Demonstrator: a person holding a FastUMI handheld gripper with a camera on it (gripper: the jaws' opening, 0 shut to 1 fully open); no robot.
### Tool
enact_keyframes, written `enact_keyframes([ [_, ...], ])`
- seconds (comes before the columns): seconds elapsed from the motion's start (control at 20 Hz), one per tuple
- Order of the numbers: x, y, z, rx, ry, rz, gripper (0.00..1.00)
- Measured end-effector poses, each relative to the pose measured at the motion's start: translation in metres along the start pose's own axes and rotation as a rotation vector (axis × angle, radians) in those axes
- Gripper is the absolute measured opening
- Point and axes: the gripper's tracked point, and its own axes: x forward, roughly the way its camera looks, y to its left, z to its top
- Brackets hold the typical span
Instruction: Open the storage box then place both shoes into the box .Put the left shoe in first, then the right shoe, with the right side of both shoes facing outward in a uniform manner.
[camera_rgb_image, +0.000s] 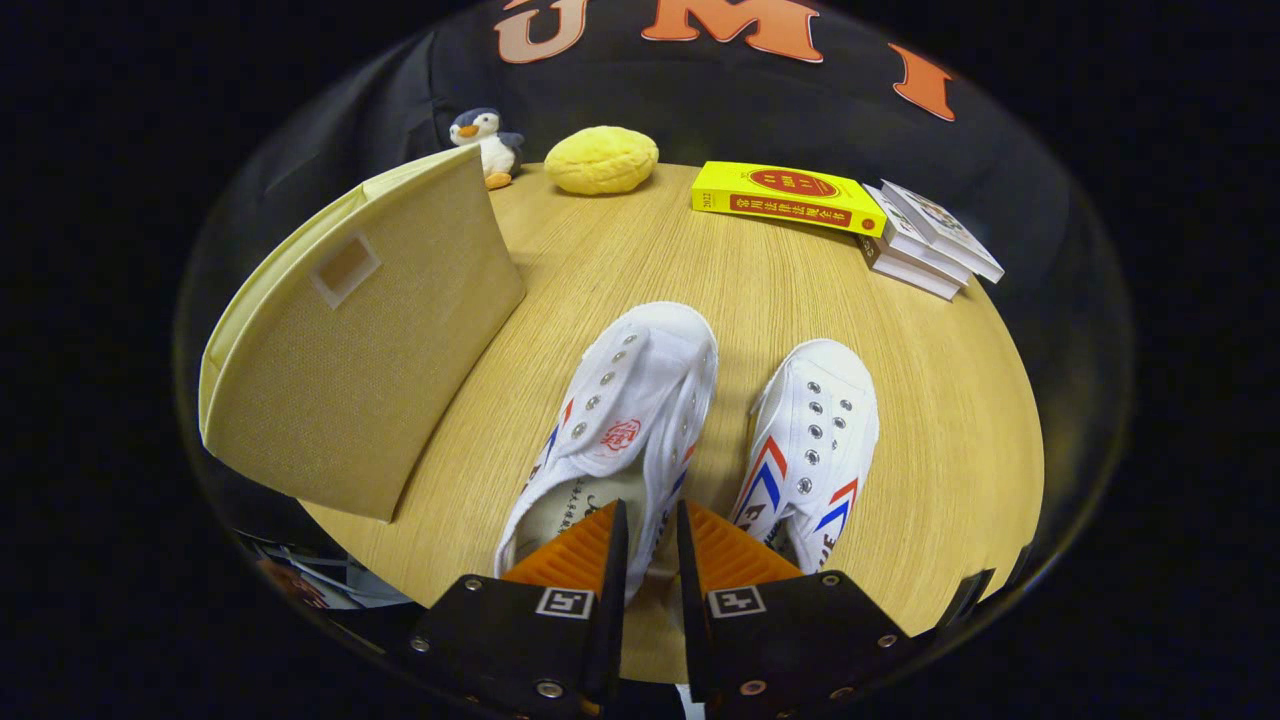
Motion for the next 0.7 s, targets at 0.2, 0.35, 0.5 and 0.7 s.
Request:
enact_keyframes([
  [0.2,0.017,-0.01,0.028,0.036,-0.077,-0.045,0.24],
  [0.35,0.031,-0.019,0.036,0.026,-0.108,-0.084,0.16],
  [0.5,0.035,-0.024,0.038,0.05,-0.132,-0.111,0.07],
  [0.7,0.026,-0.023,0.051,0.163,-0.15,-0.062,0.01],
])
